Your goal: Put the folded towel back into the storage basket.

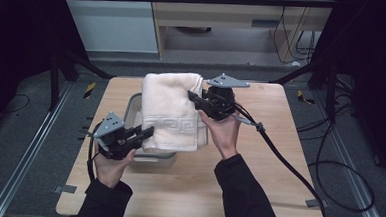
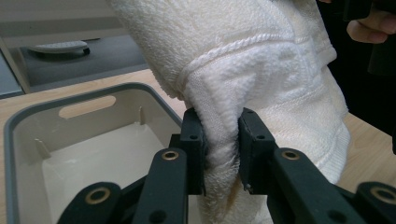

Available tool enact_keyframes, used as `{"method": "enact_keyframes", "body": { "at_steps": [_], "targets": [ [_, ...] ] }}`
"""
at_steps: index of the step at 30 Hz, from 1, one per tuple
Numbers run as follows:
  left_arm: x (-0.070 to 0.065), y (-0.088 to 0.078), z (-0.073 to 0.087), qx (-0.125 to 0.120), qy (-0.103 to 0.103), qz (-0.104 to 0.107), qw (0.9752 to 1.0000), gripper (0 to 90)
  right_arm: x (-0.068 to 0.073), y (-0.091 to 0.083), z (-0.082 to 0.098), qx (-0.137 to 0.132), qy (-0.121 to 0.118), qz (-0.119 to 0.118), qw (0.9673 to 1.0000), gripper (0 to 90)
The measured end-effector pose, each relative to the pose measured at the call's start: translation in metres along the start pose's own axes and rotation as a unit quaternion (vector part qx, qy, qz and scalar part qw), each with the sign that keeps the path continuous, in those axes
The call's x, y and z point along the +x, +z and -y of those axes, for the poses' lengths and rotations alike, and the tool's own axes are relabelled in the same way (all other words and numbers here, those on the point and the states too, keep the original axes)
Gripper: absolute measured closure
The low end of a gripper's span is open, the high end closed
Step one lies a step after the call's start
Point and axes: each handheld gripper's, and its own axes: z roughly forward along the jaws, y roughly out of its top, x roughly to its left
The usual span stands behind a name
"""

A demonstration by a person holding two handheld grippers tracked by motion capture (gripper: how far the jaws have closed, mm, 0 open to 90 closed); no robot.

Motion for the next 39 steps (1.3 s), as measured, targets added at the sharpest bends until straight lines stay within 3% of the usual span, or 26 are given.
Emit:
{"method": "enact_keyframes", "body": {
  "at_steps": [33, 39],
  "targets": [
    [0.041, -0.021, 0.005, 0.003, -0.018, -0.042, 0.9989, 73.7, 0.031, 0.051, -0.012, 0.006, -0.006, -0.015, 0.9998, 67.5],
    [0.049, -0.022, 0.007, 0.012, -0.020, -0.051, 0.9984, 73.6, 0.031, 0.062, -0.008, 0.009, 0.007, -0.025, 0.9996, 67.4]
  ]
}}
